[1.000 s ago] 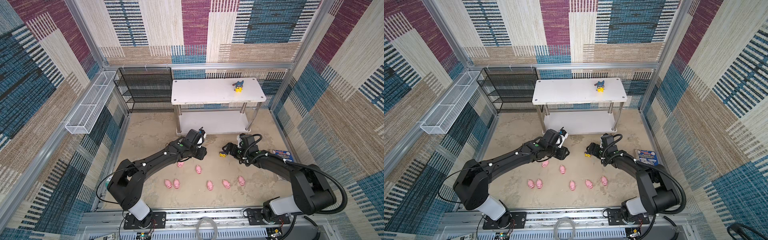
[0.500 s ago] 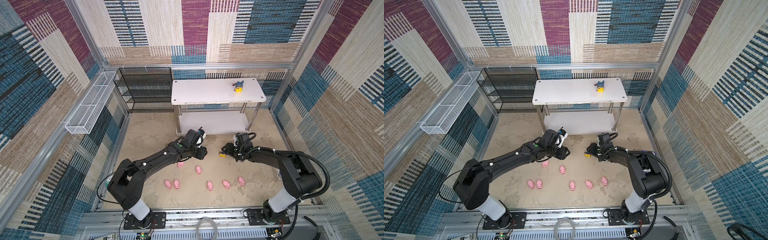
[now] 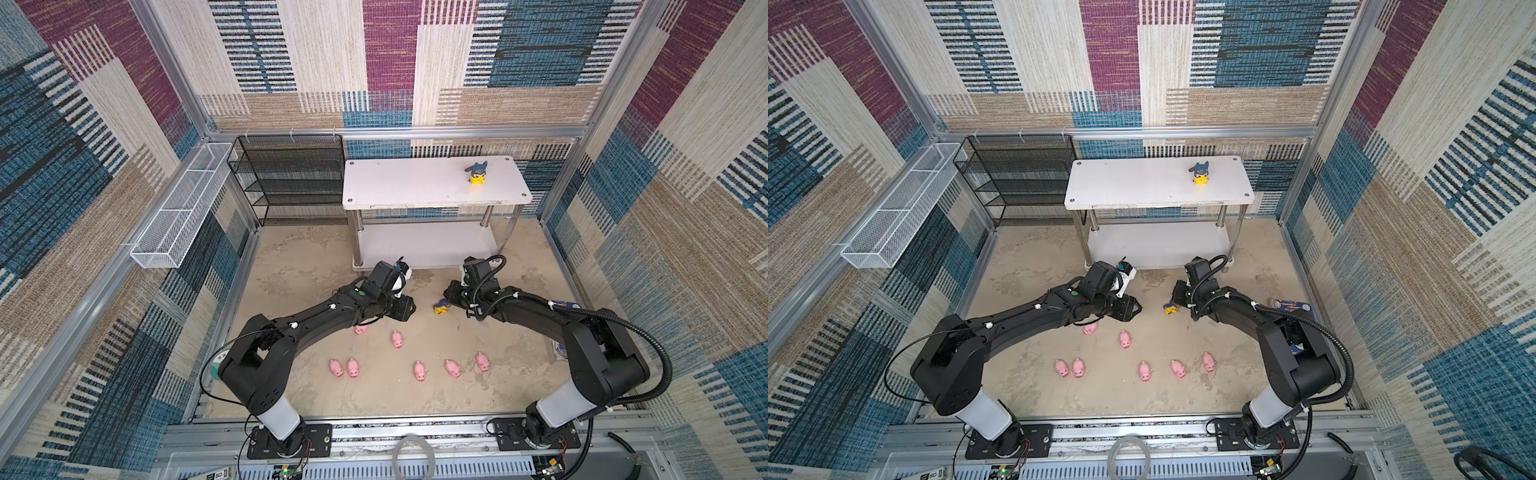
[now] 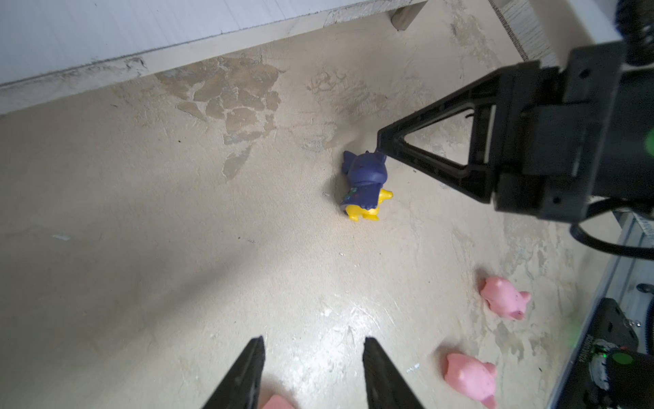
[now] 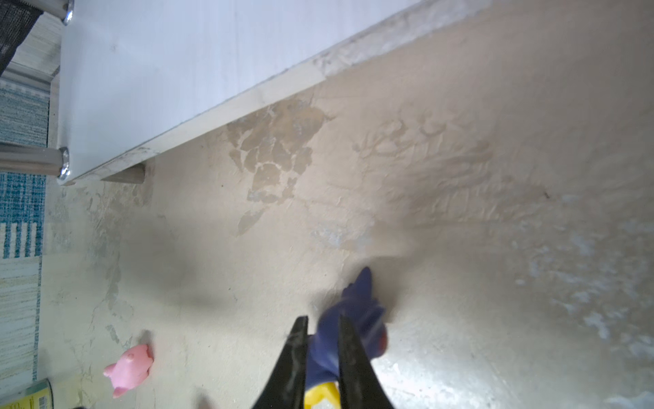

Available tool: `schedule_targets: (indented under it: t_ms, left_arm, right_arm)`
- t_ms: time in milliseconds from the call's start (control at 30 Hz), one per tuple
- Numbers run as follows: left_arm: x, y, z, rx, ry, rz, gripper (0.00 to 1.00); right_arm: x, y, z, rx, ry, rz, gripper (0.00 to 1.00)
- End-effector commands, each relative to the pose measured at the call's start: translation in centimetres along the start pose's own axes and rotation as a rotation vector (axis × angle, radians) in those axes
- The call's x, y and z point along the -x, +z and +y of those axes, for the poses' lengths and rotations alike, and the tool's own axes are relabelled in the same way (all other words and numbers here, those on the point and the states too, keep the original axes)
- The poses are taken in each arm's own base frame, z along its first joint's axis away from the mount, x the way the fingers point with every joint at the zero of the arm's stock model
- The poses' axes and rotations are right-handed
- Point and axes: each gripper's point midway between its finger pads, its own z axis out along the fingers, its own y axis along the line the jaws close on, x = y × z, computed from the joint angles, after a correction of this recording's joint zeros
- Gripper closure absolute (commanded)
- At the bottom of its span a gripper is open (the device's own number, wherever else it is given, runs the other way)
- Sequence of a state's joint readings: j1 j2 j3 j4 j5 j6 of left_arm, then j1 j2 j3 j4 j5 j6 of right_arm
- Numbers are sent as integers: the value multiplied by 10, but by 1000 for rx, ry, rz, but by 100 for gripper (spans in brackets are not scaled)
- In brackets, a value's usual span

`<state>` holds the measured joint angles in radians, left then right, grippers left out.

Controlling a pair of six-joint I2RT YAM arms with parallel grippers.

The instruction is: Place and organize the plastic toys onto the shelf

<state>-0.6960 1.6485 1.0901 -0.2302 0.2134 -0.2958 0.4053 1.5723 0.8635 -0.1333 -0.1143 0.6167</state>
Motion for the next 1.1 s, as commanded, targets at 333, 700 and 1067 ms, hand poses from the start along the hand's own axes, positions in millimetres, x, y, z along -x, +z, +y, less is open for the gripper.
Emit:
schedule_targets:
  t_ms: [333, 700, 1067]
  left_arm:
    - [16, -5, -22, -53, 38, 7, 46]
    - [9, 38, -67, -6, 194, 216, 46]
    - [14, 88, -79, 15, 248, 289, 47]
  right_arm:
    - [19, -45, -14, -125, -63, -122, 24]
    - [6, -72, -77, -180, 41, -122, 17]
    - [17, -91, -79, -104, 63, -157, 15]
